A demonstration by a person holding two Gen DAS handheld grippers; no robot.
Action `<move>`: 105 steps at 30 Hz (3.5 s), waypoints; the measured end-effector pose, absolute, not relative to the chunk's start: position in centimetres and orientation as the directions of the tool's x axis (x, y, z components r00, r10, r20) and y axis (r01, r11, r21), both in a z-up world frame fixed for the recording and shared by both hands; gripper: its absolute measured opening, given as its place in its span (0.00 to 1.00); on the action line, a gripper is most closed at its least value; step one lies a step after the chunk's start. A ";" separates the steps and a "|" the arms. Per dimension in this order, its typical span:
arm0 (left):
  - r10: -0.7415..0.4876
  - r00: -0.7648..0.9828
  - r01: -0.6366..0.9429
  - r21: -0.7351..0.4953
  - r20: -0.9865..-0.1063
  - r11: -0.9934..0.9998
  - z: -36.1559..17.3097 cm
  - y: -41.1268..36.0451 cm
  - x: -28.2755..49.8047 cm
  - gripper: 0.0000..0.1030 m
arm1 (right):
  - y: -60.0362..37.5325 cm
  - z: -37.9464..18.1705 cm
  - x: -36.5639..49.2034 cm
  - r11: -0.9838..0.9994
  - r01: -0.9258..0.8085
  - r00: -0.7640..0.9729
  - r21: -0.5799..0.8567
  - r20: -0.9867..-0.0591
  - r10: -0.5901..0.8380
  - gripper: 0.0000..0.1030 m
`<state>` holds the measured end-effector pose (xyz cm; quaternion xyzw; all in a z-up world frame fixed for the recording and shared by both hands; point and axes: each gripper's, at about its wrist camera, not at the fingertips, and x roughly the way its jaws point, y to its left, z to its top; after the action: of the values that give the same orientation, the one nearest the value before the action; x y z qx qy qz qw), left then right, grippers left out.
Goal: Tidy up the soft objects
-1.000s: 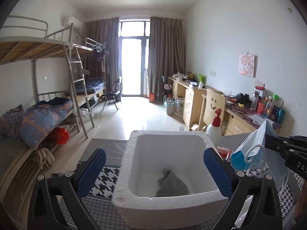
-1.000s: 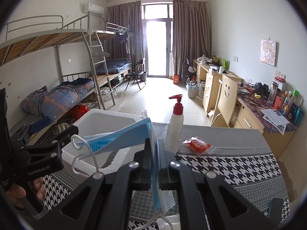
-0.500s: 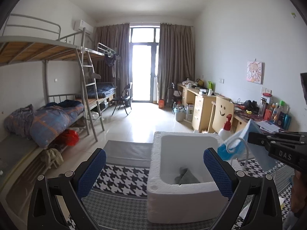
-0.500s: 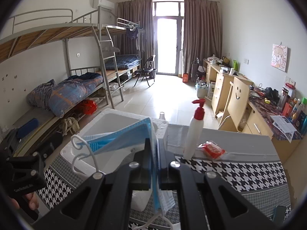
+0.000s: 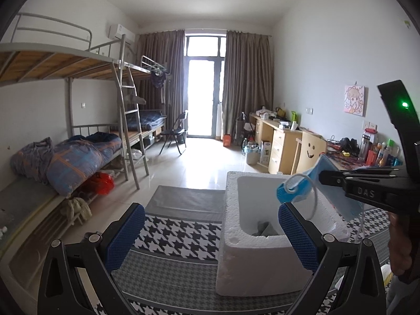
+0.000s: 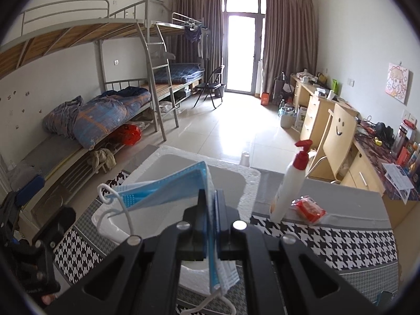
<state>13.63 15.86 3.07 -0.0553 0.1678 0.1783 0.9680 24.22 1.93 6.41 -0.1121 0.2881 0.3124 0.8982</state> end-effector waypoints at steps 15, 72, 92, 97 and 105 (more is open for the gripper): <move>0.320 0.870 -0.373 -0.076 -0.375 0.925 2.1 17.1 12.4 0.99 | 4.7 4.8 25.6 0.777 -0.628 0.598 -0.026 -0.655 0.461 0.07; 0.241 0.912 -0.277 -0.066 -0.331 0.959 3.8 11.9 10.7 0.99 | -3.2 7.6 18.6 0.716 -0.698 0.622 0.004 -0.493 0.609 0.85; 0.174 0.936 -0.203 -0.065 -0.304 0.977 4.5 8.4 9.7 0.99 | -8.0 7.4 15.3 0.752 -0.659 0.690 -0.015 -0.411 0.596 0.85; 0.152 0.943 -0.179 -0.065 -0.297 0.982 4.7 7.6 9.6 0.99 | -9.3 7.2 14.9 0.761 -0.648 0.701 -0.009 -0.396 0.593 0.85; 0.104 0.953 -0.130 -0.074 -0.285 0.989 4.5 6.1 9.0 0.99 | -11.3 7.1 13.7 0.781 -0.624 0.731 -0.014 -0.363 0.578 0.86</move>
<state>9.02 6.14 4.46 -0.0461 0.1414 0.0593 0.9871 13.72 -11.33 7.11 -0.0675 0.1718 0.3238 0.9280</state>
